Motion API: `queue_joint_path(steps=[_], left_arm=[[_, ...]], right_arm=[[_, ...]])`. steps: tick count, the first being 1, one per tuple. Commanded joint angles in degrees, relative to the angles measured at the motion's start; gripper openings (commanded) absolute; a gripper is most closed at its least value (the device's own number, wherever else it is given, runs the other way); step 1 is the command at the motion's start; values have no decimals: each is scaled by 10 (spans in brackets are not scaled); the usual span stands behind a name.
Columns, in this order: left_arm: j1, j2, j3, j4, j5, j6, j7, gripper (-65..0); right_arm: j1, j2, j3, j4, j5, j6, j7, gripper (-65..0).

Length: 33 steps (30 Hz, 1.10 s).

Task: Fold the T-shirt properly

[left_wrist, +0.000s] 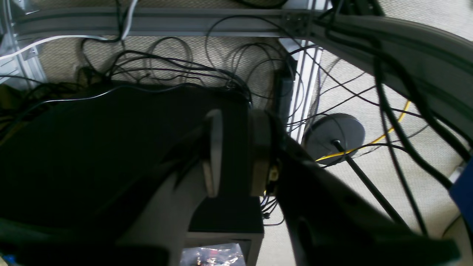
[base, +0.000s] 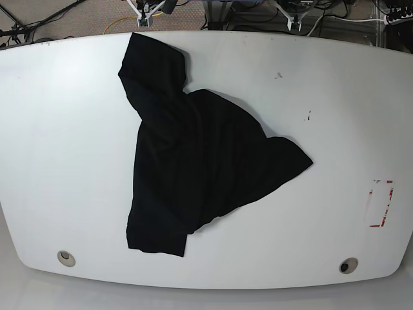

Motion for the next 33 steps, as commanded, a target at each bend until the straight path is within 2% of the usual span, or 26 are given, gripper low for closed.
queue_joint_path(steps=[1, 7, 8, 15, 22, 33], left_arm=[[50, -17, 7, 34, 3, 9, -13, -540], [78, -23, 5, 63, 3, 10, -19, -541], [53, -8, 5, 56, -2, 3, -12, -543], [40, -5, 5, 53, -1, 3, -11, -543], [40, -5, 5, 54, -1, 3, -13, -543], [48, -7, 0, 68, -4, 3, -25, -547]], right_arm=[[-59, 4, 1, 81, 3, -17, 1, -571], [-87, 3, 1, 112, 1, -14, 0, -572], [-32, -2, -1, 83, 0, -16, -2, -556], [20, -9, -1, -26, 0, -16, 13, -563], [9, -12, -1, -27, 0, -16, 68, -563], [-9, -11, -1, -2, 0, -16, 69, -563]])
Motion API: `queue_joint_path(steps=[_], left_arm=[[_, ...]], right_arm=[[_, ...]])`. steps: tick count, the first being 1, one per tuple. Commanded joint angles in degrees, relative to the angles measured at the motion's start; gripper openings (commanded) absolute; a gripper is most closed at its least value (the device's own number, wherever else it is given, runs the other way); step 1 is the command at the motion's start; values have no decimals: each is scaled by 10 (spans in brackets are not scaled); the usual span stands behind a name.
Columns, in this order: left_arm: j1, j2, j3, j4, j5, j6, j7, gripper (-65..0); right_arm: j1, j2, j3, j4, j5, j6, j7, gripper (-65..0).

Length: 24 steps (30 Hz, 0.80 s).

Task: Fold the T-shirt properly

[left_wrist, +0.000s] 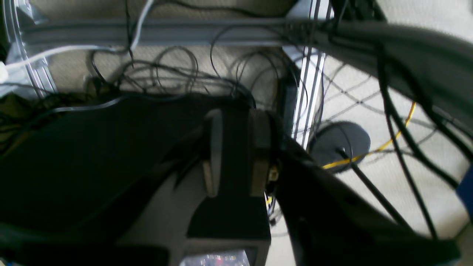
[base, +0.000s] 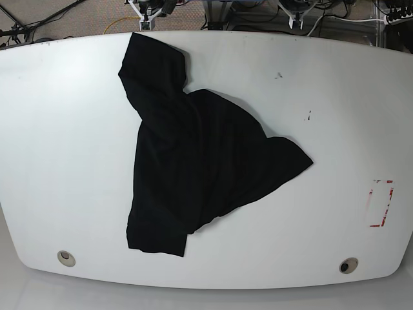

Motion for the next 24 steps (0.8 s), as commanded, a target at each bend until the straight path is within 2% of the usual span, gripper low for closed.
queue_joint_path(steps=[1, 7, 15, 17, 24], left_arm=[[17, -3, -1, 16, -3, 1, -15, -547], [77, -4, -1, 111, -3, 1, -30, -547], [169, -6, -2, 259, -3, 1, 0, -547], [204, -17, -2, 309, -3, 1, 9, -547], [305, -30, -2, 472, -3, 1, 26, -547]], right_arm=[[-26, 3, 0, 31, 1, 2, 0, -563], [-80, 4, 0, 129, 1, 0, -24, -563], [-157, 6, 1, 280, 2, 0, -94, -563], [-178, 7, 2, 320, 2, -1, -115, -563], [-257, 8, 3, 430, 2, -2, -144, -563]])
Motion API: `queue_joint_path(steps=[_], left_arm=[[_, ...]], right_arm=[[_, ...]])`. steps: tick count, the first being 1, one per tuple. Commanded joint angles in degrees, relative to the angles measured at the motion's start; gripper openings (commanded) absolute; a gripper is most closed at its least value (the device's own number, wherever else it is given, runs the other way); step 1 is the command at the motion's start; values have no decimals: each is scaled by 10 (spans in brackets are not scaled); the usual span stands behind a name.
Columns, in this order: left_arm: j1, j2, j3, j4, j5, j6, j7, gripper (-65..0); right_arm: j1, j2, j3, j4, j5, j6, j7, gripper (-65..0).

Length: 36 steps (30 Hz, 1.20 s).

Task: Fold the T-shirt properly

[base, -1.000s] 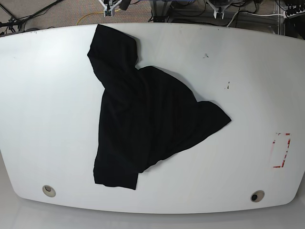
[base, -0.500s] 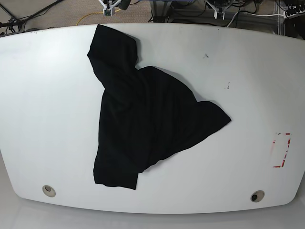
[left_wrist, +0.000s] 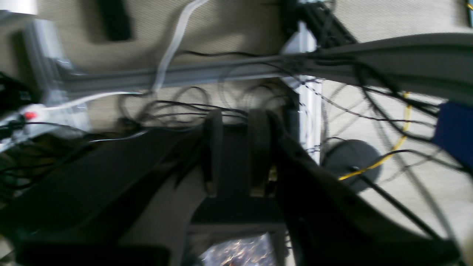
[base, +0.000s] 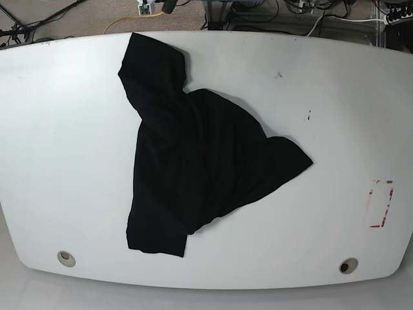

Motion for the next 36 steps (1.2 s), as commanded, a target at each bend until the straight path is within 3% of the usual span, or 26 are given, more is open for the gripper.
queue_joint_path(steps=[1, 4, 12, 16, 20, 28, 36], left_arm=[[55, 0, 0, 71, -3, -4, -16, -547], [101, -16, -7, 144, -3, -4, -16, -547], [227, -19, -64, 335, -3, -6, -16, -547], [266, -19, -88, 407, -3, -6, -16, -547], [291, -19, -97, 455, -3, -6, -17, -547], [325, -19, -105, 556, -3, -6, -18, -547], [305, -16, -102, 591, -3, -6, -18, -542]], right_arm=[[-50, 5, 2, 56, 6, 2, 11, -563], [-84, 10, 2, 100, 7, 2, 7, -563], [-201, 10, 9, 246, 7, 2, 2, -563], [-253, -14, 48, 318, 7, 2, 3, -563], [-290, -29, 86, 369, 7, 7, 3, -563], [-342, -31, 91, 477, 7, 7, 6, -563], [-305, -29, 102, 514, 4, 7, 21, -558]])
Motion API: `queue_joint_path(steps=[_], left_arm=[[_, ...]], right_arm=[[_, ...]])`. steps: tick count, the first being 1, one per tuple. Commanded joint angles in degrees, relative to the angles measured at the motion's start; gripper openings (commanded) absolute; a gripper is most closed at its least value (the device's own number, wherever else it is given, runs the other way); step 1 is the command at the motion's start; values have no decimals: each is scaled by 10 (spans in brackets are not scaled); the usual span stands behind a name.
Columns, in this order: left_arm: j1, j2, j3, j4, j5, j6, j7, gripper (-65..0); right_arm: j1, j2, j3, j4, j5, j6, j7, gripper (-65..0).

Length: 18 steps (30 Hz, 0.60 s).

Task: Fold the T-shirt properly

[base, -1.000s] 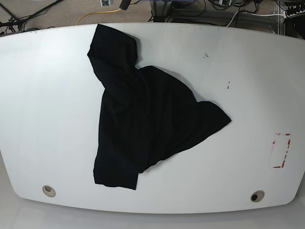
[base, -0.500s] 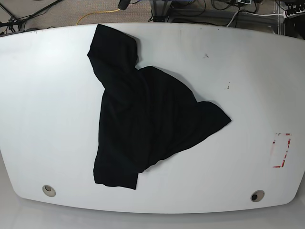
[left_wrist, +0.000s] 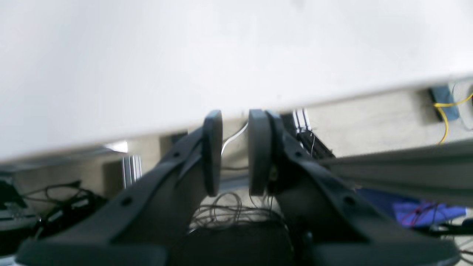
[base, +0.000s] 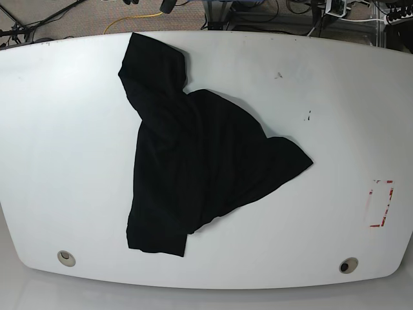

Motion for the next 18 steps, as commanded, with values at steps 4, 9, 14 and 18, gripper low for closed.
queue_joint_path(steps=[4, 9, 14, 18], left_arm=[[-32, 2, 1, 9, -2, 2, -8, -540], [-55, 2, 1, 9, -2, 2, -8, -540], [-73, 2, 1, 9, -3, 2, -8, -478], [-79, 30, 1, 9, -3, 3, -10, -329]], right_arm=[[44, 13, 3, 14, -2, 2, 29, -531], [97, 52, 2, 15, 3, 2, 29, -411], [153, 68, 4, 15, -1, 2, 28, -357], [182, 100, -1, 15, 4, 2, 28, -336]])
